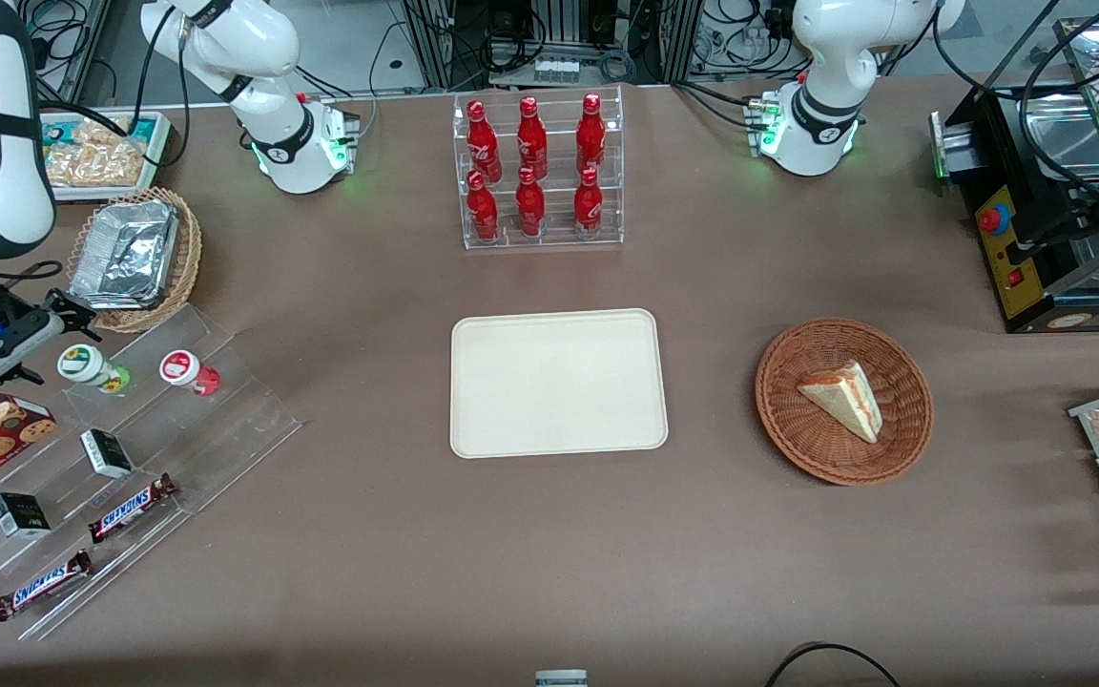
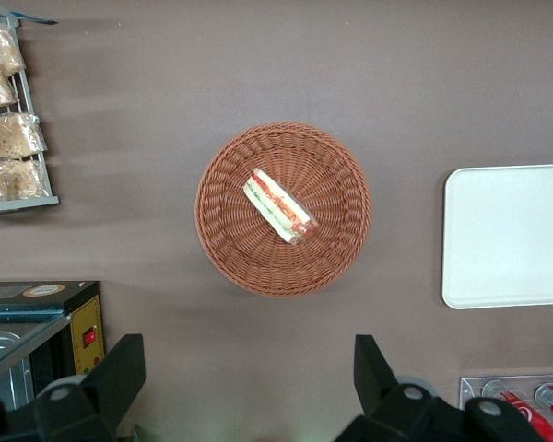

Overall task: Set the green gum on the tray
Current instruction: 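Lower the right gripper around the green gum container and close it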

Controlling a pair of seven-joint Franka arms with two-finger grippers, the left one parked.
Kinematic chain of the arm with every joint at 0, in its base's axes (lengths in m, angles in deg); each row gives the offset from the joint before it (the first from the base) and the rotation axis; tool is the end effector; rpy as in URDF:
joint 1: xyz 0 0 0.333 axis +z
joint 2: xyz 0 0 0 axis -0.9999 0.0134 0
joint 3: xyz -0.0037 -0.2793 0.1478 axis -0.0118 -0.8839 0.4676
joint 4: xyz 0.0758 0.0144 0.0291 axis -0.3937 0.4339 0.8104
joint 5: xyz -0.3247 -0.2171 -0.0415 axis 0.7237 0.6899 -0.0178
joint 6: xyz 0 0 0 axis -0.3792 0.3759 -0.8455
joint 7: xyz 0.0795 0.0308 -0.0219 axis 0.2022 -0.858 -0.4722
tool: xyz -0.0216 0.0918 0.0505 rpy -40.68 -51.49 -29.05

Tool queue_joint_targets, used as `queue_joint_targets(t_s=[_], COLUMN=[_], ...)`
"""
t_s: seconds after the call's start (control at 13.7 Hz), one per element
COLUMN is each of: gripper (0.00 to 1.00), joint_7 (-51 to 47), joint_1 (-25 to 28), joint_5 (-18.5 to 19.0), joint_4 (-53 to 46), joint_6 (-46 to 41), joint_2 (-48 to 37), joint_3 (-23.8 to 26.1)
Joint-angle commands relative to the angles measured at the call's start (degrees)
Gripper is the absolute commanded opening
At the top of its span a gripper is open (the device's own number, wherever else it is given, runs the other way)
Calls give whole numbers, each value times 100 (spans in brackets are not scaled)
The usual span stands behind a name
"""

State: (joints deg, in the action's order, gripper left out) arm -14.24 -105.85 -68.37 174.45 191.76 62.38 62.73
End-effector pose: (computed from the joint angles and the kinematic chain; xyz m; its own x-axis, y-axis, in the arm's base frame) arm 0.5114 -0.1894 0.4052 0.7147 0.6986 0.0343 0.6960 -0.7152 0.0642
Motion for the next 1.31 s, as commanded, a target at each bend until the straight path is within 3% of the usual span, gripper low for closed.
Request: queue_joint_targets(t_s=[0.0, 0.29, 0.36, 0.51, 0.66, 0.8, 1.09, 1.24], gripper=[100, 100, 95, 64, 25, 1, 0, 0], joint_7=[114, 149, 219, 333, 334, 316, 36, -358], joint_1=[-70, -149, -149, -158, -149, -149, -36, 306], joint_5=[-9, -1, -1, -9, -9, -9, -9, -1], joint_4=[154, 163, 163, 172, 163, 163, -29, -336], joint_6=[362, 486, 486, 486, 460, 425, -66, -549], joint_2=[79, 211, 229, 238, 229, 194, 27, -8], joint_3=[30, 30, 30, 30, 30, 30, 108, 100])
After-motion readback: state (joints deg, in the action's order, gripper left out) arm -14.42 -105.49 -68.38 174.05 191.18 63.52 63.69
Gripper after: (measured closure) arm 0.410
